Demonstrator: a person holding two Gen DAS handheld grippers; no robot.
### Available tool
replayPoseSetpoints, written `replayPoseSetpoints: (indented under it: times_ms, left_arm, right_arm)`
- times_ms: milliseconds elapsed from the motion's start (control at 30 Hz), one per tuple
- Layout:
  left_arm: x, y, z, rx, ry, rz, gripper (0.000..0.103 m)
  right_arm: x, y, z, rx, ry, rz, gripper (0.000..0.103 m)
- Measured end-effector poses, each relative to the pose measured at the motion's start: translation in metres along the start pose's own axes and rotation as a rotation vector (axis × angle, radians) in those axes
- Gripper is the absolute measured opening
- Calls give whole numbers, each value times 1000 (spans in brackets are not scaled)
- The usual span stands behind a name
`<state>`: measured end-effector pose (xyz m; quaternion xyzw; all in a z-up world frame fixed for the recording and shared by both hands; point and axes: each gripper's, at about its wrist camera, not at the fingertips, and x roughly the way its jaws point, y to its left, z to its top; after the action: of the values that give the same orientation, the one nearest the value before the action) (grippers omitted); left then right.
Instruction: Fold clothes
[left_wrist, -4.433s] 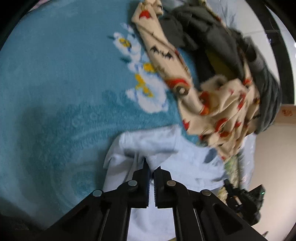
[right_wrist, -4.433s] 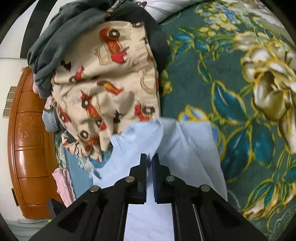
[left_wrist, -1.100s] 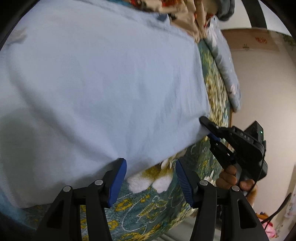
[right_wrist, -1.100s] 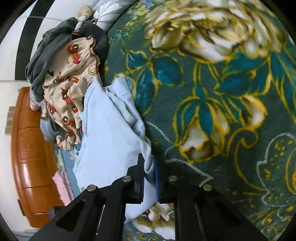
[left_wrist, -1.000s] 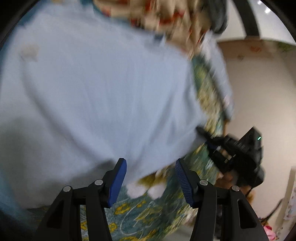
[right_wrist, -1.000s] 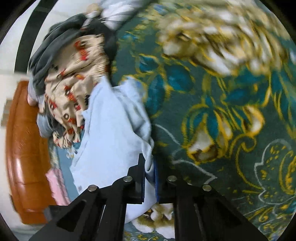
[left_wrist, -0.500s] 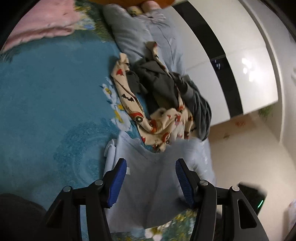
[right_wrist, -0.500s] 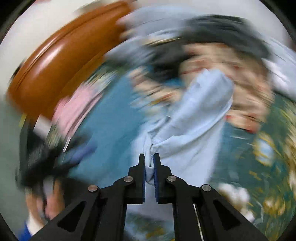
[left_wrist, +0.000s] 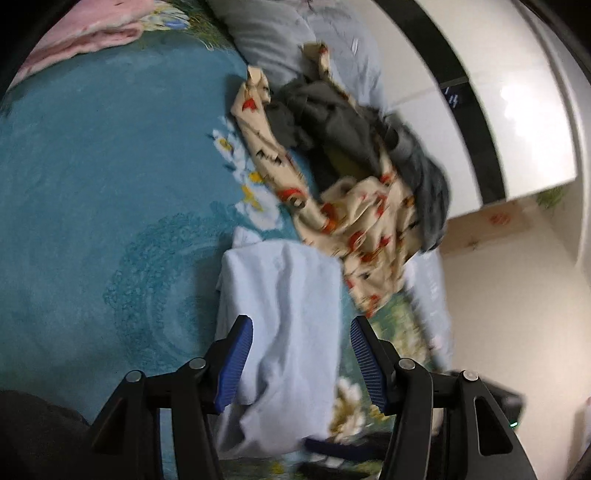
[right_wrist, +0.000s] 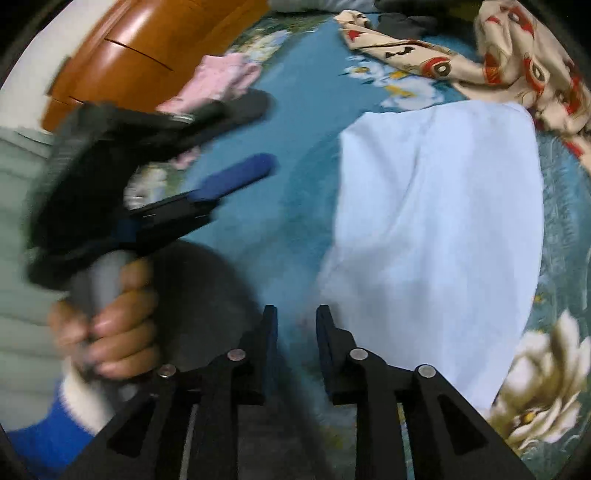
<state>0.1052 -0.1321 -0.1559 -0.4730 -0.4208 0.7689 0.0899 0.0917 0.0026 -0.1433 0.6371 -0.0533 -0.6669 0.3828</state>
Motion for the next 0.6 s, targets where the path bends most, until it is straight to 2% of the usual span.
replayPoseSetpoints:
  times_ms: [67, 167, 267, 333, 500, 567, 600]
  left_arm:
    - [14, 0, 1, -3, 43, 52, 59]
    - [35, 6, 3, -36, 94, 115, 59]
    - [49, 12, 2, -64, 129, 138, 59]
    - [52, 15, 1, -85, 136, 120, 59]
    - [44, 25, 1, -166, 104, 34, 59]
    - [40, 30, 2, -201, 90, 11, 59]
    - [40, 31, 2, -212, 87, 6, 59]
  right_arm:
    - [-14, -17, -6, 42, -42, -46, 27]
    - [-31, -67, -20, 212, -101, -141, 27]
    - [-35, -107, -42, 342, -114, -199, 28]
    - [-32, -121, -57, 384, -110, -196, 41]
    - [-14, -132, -74, 481, -98, -56, 42]
    - [-13, -127, -76, 481, -104, -63, 34]
    - [-13, -127, -76, 483, -106, -69, 14]
